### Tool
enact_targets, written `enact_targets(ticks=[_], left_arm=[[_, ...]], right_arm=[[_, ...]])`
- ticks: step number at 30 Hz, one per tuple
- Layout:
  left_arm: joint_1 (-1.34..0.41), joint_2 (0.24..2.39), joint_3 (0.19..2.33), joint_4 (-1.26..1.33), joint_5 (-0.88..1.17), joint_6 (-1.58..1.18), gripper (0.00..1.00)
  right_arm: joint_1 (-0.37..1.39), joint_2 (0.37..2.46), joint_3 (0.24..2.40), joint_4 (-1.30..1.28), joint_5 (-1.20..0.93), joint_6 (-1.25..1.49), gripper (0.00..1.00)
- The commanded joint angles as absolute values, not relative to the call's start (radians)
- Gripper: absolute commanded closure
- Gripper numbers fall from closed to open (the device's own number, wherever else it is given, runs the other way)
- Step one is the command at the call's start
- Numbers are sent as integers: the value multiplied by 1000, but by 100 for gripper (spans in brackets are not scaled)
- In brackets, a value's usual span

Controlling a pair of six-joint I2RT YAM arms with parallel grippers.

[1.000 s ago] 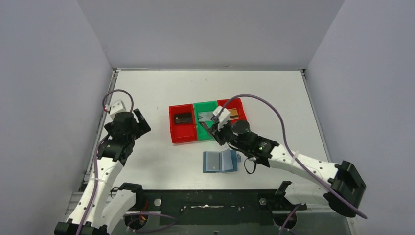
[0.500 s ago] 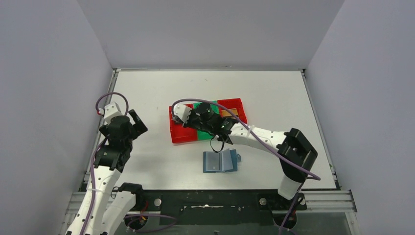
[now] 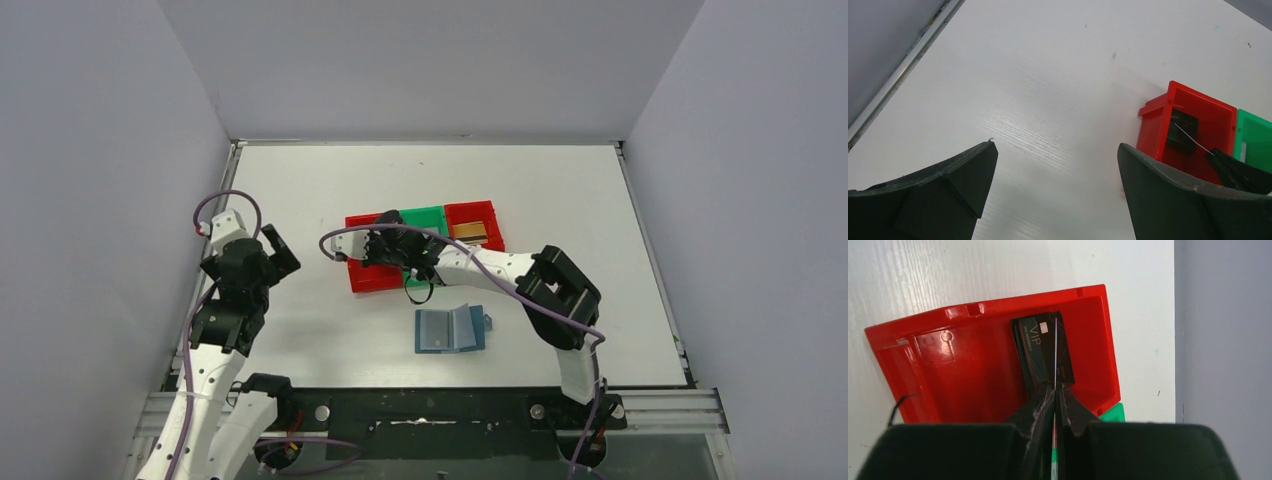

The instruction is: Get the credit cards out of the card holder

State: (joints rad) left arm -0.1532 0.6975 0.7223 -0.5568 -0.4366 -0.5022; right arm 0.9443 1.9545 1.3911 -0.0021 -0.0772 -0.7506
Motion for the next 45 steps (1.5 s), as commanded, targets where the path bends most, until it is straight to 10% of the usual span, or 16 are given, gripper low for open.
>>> enact_targets(ticks=[1,45], left_arm=[[-143,676,735,-505,-432,-480,7],[-123,696,733,-504,-411,-470,7]], right_arm=[[948,1992,1456,9,-3,-835,100],[898,1956,1438,140,-139,-667,63]])
